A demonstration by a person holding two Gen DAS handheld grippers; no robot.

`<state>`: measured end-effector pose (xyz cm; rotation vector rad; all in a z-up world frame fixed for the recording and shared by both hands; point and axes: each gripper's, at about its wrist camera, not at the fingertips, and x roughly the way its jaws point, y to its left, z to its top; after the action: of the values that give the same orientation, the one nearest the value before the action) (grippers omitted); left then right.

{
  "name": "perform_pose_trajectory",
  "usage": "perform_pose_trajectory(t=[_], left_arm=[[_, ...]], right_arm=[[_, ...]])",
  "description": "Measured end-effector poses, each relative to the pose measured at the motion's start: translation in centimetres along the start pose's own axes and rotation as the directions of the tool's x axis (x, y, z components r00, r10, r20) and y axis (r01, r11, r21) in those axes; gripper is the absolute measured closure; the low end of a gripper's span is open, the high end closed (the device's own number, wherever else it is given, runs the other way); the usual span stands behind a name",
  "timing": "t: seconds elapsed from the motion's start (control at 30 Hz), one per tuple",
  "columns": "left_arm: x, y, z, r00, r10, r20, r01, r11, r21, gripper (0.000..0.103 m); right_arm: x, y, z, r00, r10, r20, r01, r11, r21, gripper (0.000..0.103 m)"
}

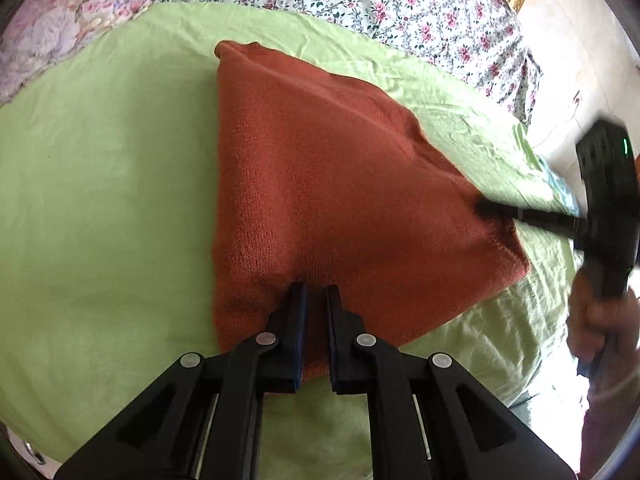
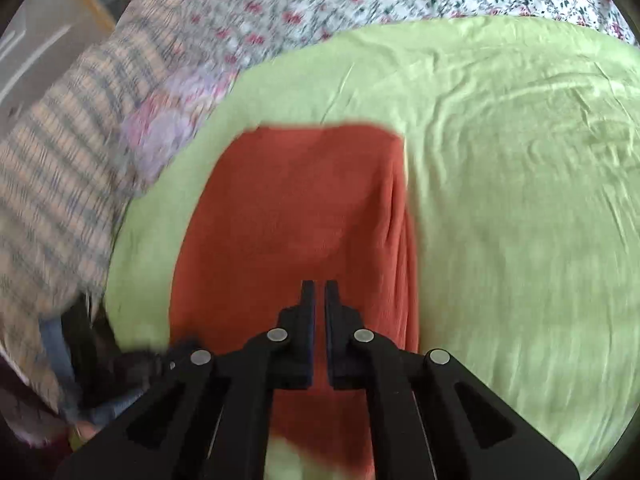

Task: Fold small clothes

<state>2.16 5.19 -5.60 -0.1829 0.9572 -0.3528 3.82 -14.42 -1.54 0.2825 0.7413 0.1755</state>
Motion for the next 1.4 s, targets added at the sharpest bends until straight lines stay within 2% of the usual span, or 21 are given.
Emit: perform_pose_trajectory(t=[0.03,0.1,0.2,0.33,0.5,0.77,0.83,1.0,1.1,1.17,1.23,1.3,1.4], left_arm=[[0.0,0.1,-0.2,1.000,0.002,0.002,-0.002,1.000,0.005,0.095],[0.0,0.1,-0.4,1.000,0.003,0.006,-0.003,1.000,0.001,0.095],[-0.3,0.3,-0.7,1.000,0.009,0.012,-0.009,1.000,-0.004,0.095],[-0.7,0.5,-1.2,1.000,0.016,0.023,-0.016,1.000,-0.015,0.095],[-1.3,0.5,-1.9,0.999,0.036,0.025,-0.036,0.999,-0.029,0.095],[-2.3,0.7,-2.6,0.997,0.072,0.005,-0.072,0.997,-0.042,0.093],[-2.7,0.7,-2.8,0.997,0.076,0.000,-0.076,0.996,-0.042,0.089],[-4.0,0.4,-4.1,0.996,0.085,-0.009,-0.085,0.996,-0.035,0.070],[-4.9,0.1,-5.0,0.996,0.090,-0.001,-0.090,0.996,-0.028,0.063],[-5.4,0.3,-5.2,0.997,0.081,0.003,-0.081,0.996,-0.032,0.059],[-6.0,0.6,-5.2,0.997,0.077,0.012,-0.077,0.996,-0.037,0.052],[-6.6,0.8,-5.3,0.997,0.081,0.020,-0.080,0.996,-0.038,0.037],[-7.6,0.9,-5.6,0.995,0.091,0.033,-0.090,0.996,-0.024,0.031]], right_arm=[[0.0,-0.2,-1.1,1.000,-0.022,-0.018,0.022,1.000,-0.006,0.098],[0.9,-1.4,-3.3,0.990,-0.126,-0.058,0.125,0.992,-0.025,0.103],[1.0,-3.5,-4.3,0.999,-0.047,-0.012,0.048,0.998,0.046,0.103],[1.5,-2.8,-4.0,0.996,-0.084,0.006,0.084,0.996,0.018,0.103],[0.9,-3.4,-4.7,0.998,-0.056,0.028,0.055,0.997,0.050,0.103],[-1.1,-2.0,-6.2,0.994,-0.103,0.036,0.102,0.994,0.034,0.103],[-1.7,-1.8,-6.6,0.993,-0.115,0.036,0.114,0.993,0.032,0.103],[-3.4,-0.7,-7.6,0.987,-0.156,0.043,0.155,0.988,0.022,0.098],[-4.1,-0.4,-8.4,0.986,-0.160,0.047,0.159,0.987,0.022,0.091],[-4.4,-0.3,-8.9,0.986,-0.160,0.047,0.159,0.987,0.025,0.080],[-4.6,-0.2,-9.5,0.986,-0.160,0.047,0.158,0.987,0.025,0.076],[-4.8,0.1,-10.1,0.987,-0.154,0.045,0.153,0.988,0.025,0.074],[-5.2,0.7,-10.8,0.988,-0.147,0.043,0.146,0.989,0.016,0.069]])
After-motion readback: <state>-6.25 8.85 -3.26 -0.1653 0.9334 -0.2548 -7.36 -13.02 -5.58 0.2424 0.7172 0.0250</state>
